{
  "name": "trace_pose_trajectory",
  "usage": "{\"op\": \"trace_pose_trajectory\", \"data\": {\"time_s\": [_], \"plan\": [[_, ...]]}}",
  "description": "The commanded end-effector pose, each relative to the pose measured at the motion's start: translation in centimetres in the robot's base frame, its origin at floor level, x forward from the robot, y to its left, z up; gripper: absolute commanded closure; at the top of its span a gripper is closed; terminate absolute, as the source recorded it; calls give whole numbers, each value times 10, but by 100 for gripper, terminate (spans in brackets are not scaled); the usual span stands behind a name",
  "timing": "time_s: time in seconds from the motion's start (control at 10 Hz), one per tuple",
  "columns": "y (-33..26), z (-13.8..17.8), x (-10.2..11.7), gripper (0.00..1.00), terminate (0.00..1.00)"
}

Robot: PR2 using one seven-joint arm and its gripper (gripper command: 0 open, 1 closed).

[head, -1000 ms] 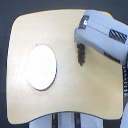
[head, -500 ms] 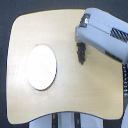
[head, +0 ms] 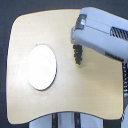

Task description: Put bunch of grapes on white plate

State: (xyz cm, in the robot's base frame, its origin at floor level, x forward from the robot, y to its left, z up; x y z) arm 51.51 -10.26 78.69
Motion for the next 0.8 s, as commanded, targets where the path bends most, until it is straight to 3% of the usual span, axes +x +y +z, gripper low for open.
{"op": "trace_pose_trajectory", "data": {"time_s": [0.0,0.3,0.7], "plan": [[67,78,-22,100,0],[119,73,-47,100,0],[196,44,-86,100,0]]}}
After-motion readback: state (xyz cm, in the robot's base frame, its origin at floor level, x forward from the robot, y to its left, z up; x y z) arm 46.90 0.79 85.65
